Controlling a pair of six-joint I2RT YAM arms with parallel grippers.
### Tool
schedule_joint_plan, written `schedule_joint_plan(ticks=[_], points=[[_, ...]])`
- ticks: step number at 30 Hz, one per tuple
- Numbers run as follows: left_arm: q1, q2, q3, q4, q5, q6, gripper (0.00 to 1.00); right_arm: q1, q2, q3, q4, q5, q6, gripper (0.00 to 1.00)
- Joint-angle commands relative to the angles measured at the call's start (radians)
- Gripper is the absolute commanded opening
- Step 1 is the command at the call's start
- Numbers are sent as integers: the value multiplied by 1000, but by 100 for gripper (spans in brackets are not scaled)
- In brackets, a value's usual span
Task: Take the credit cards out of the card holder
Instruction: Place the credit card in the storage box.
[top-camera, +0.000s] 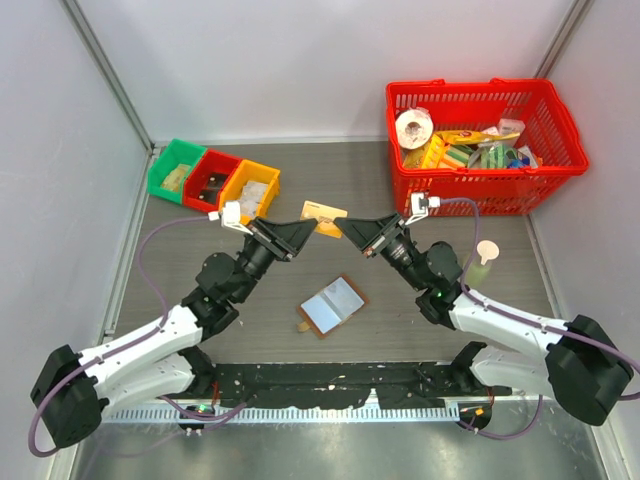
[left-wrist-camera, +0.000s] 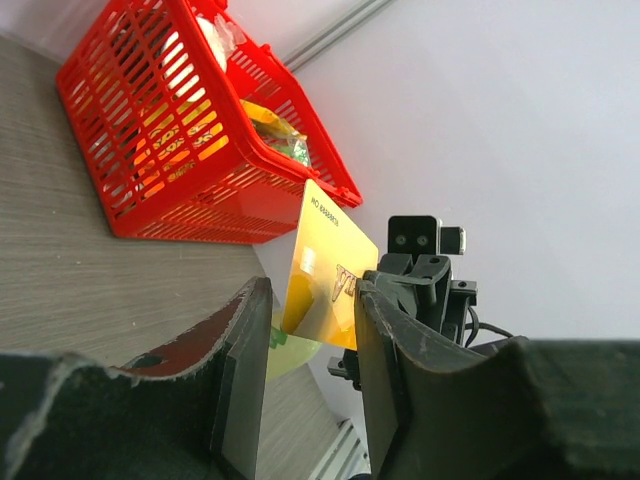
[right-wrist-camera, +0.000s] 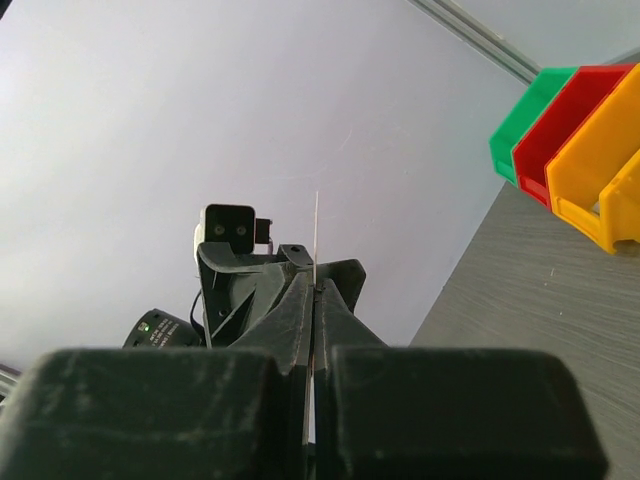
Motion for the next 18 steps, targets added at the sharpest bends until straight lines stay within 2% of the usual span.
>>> schedule_joint_plan(ticks=[1,4,9,10,12,16,18], points=[[0,11,35,78,40,38,42,4,12,-1,84,8,39,1],[0,17,32,81,44,32,30,4,28,-1,104,2,56,1],[4,11,29,78,30,33,2,4,31,-5,100,5,48,1],[8,9,33,64,27,38,0,4,29,-7,92,10,47,1],[33,2,43,26,43,41,0,4,20,-13,81,18,34,9],[176,-12,79,-119,148,51,0,1,-23,-16,-1,27,-21,45],[278,-5,113,-205,250,68,0,-2,-55,-16,-72,33,-61,57]])
